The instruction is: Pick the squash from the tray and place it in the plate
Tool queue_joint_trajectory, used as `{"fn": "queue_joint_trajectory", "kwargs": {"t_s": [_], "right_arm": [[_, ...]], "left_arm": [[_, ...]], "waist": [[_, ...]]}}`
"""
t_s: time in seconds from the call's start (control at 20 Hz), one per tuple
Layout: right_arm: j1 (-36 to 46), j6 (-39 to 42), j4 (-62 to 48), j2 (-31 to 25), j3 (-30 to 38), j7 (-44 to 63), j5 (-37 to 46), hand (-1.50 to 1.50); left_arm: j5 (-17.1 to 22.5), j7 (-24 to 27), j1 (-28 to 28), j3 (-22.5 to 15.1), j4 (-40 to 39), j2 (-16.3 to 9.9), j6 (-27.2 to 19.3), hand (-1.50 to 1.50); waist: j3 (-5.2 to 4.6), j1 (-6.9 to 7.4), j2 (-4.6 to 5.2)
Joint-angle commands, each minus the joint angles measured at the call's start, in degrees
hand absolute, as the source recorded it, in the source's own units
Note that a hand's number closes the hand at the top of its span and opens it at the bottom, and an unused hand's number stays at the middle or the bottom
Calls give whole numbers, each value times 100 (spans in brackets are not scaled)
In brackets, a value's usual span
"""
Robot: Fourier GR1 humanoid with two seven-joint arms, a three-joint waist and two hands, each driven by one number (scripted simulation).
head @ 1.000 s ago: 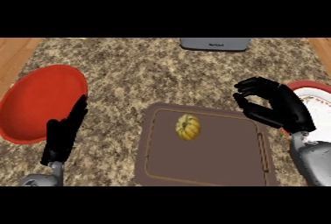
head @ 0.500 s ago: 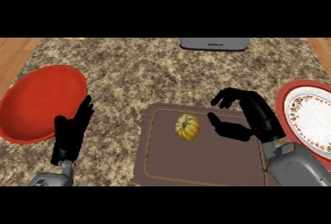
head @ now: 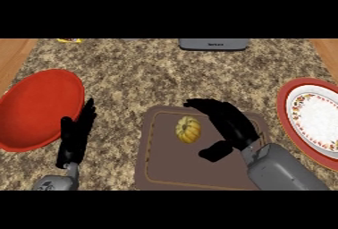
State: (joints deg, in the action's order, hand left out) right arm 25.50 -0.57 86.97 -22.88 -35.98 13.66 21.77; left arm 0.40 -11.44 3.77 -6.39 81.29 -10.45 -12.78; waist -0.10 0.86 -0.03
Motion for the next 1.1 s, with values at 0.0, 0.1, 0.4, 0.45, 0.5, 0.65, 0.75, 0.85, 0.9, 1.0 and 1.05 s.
{"fn": "queue_joint_trajectory", "kwargs": {"t_s": [0.0,0.1,0.4,0.45,0.5,0.65,0.75,0.85,0.9,1.0,1.05], "right_arm": [[743,693,10,-136,-355,861,656,-150],[1124,1082,-207,23,-438,1249,814,-150],[1897,2809,-294,698,-568,2688,429,-150],[2052,3146,-574,618,-426,2739,233,-150],[1929,3276,-622,684,-462,2806,191,-150],[1993,3757,-813,1126,-412,3306,12,-150],[2086,3848,-1200,1467,-395,3482,125,-150],[2084,3719,-1733,1564,-393,3137,378,-150],[2105,4216,-1282,1349,-97,3315,209,-150],[1923,4212,-1237,1567,48,3521,334,-150],[1917,3898,-1684,1688,-101,3234,652,-150]], "left_arm": [[-31,-47,243,109,-230,-27,-17,0],[121,23,91,125,-69,-23,132,0],[-155,-116,-143,-92,173,97,-83,0],[186,-284,-151,190,376,-238,271,0],[26,-162,-256,49,407,-139,171,0],[42,-252,-16,205,176,-168,172,0],[-127,-454,-135,-17,518,-16,23,0],[-224,-48,-187,12,226,124,-84,0],[-220,0,-227,26,192,171,-73,0],[-131,-169,-237,100,368,55,123,0],[-95,-21,-245,157,189,124,106,0]], "waist": [[-3,-53,-6],[-1,0,-5],[1,-12,-21],[1,45,-19],[4,4,-14],[5,-62,-5],[9,-30,-3],[9,-17,13],[9,-59,-1],[9,-62,-3],[9,-45,6]]}}
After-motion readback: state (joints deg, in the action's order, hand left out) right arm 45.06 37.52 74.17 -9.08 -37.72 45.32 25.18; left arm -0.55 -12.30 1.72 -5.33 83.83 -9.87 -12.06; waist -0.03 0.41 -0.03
